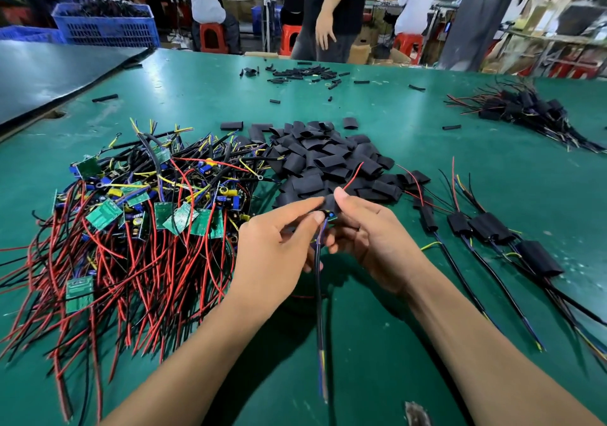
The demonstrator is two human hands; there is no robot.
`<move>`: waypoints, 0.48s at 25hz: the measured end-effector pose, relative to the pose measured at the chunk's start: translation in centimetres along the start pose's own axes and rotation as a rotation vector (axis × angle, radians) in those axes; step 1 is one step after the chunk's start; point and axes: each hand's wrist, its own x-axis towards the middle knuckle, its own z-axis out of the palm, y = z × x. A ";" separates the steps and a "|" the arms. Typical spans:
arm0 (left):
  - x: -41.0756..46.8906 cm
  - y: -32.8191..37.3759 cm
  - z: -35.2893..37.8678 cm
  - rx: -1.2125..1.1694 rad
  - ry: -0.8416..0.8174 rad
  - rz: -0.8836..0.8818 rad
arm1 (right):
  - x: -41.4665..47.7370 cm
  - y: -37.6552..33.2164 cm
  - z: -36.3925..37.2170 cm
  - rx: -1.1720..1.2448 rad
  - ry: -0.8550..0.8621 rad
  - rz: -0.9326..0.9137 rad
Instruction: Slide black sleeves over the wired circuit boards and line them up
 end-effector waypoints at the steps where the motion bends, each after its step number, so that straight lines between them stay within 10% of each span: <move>1: 0.2 0.2 -0.1 -0.127 -0.044 -0.063 | 0.0 0.1 -0.1 -0.027 -0.025 -0.019; 12: 1.0 0.8 -1.0 -0.536 -0.187 -0.348 | 0.0 1.0 -0.5 -0.254 -0.060 -0.127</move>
